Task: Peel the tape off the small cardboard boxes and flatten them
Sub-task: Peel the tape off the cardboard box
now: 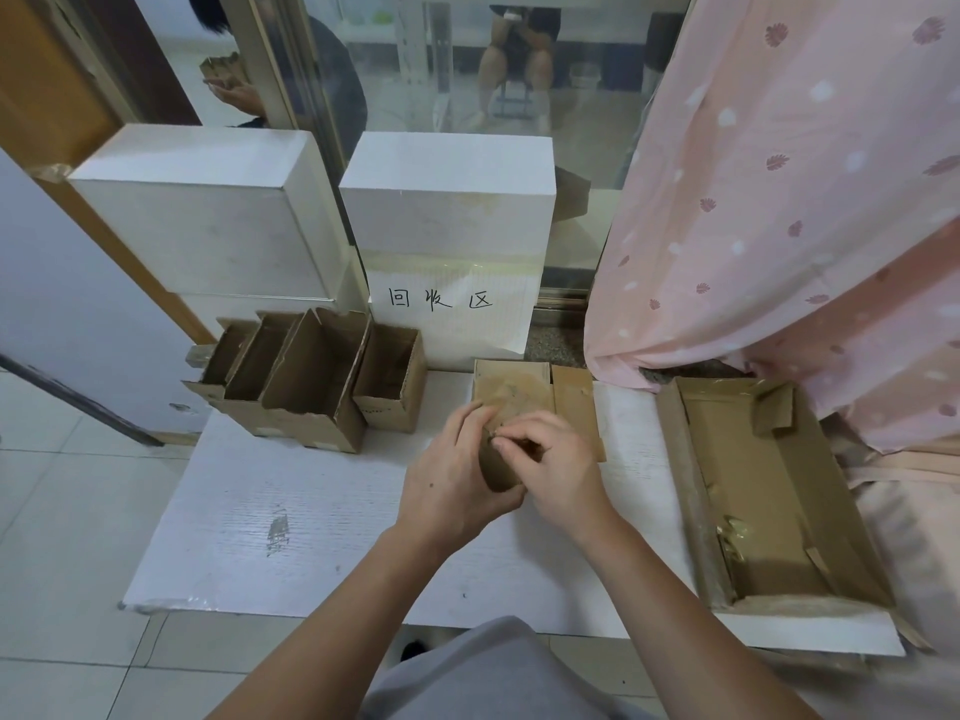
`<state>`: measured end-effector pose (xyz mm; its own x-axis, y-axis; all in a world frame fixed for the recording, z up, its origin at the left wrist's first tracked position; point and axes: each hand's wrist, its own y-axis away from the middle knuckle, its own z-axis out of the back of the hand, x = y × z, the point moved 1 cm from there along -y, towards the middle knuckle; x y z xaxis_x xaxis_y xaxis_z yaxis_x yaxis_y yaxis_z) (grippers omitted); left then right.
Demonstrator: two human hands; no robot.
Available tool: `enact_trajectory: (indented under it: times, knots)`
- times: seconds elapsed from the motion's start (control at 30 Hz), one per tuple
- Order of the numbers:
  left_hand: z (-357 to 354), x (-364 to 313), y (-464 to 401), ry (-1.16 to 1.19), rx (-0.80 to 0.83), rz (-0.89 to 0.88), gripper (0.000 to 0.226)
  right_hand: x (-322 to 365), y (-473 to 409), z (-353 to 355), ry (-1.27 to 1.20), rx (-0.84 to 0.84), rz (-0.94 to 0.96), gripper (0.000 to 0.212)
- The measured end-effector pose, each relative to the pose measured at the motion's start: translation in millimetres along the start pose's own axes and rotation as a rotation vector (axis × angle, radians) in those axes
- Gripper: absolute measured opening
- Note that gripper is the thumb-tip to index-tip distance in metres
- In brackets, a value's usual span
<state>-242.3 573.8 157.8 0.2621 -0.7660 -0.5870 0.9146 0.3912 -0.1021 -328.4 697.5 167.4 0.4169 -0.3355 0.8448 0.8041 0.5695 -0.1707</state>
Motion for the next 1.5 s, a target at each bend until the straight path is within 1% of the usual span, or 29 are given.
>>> enact_trajectory:
  times: [0.1, 0.3, 0.47, 0.57, 0.63, 0.7, 0.77, 0.83, 0.9, 0.93, 0.97, 1.03, 1.1, 1.17, 1.3, 1.4, 1.5]
  knots:
    - [1, -1, 1, 0.012, 0.002, 0.009, 0.089, -1, 0, 2, -0.009, -0.012, 0.006, 0.005]
    - [2, 1, -1, 0.053, -0.023, 0.035, 0.089, 2, 5, 2, -0.06, -0.079, -0.018, 0.007]
    - [1, 5, -1, 0.07, -0.009, 0.017, 0.089, 1, 5, 0, -0.104, -0.077, -0.078, 0.009]
    - [2, 10, -2, 0.073, 0.029, -0.008, 0.09, 0, 2, 3, -0.242, -0.007, -0.153, 0.014]
    - [2, 12, -2, 0.074, 0.047, -0.019, 0.09, -3, 0, 4, -0.271, 0.025, -0.164, 0.013]
    - [0, 12, -1, 0.068, 0.05, -0.02, 0.091, -6, -1, 5, -0.217, 0.049, -0.125, 0.01]
    - [-1, 11, 0, 0.062, 0.042, -0.016, 0.092, -8, -2, 6, -0.142, 0.104, -0.043, 0.019]
    - [-1, 12, -1, 0.073, 0.035, -0.005, 0.091, -9, -4, 9, -0.104, 0.225, -0.031, 0.031]
    - [0, 14, -1, 0.089, 0.035, 0.008, 0.088, -13, -5, 10, -0.029, 0.329, -0.035, 0.037]
    - [1, 14, -2, 0.09, 0.036, 0.017, 0.086, -14, -6, 9, 0.007, 0.331, -0.02, 0.038]
    - [1, 14, -2, 0.089, 0.035, 0.029, 0.086, -15, -6, 7, 0.018, 0.296, -0.009, 0.035]
    - [2, 14, -2, 0.091, 0.027, 0.048, 0.087, -14, -7, 5, 0.002, 0.186, 0.005, 0.021]
    - [2, 13, -3, 0.087, 0.025, 0.061, 0.086, -11, -7, 3, 0.002, 0.138, 0.026, 0.015]
    - [2, 12, -4, 0.084, 0.027, 0.067, 0.087, -9, -6, 1, 0.033, 0.128, 0.037, 0.012]
    - [2, 12, -5, 0.053, 0.039, 0.061, 0.094, -6, -3, 1, 0.036, 0.119, -0.027, 0.009]
    - [1, 13, -3, 0.038, 0.057, 0.064, 0.099, -4, 0, 0, 0.038, 0.122, -0.03, 0.011]
    - [-1, 14, 1, 0.038, 0.056, 0.053, 0.097, -3, 2, 0, 0.088, 0.113, -0.028, 0.012]
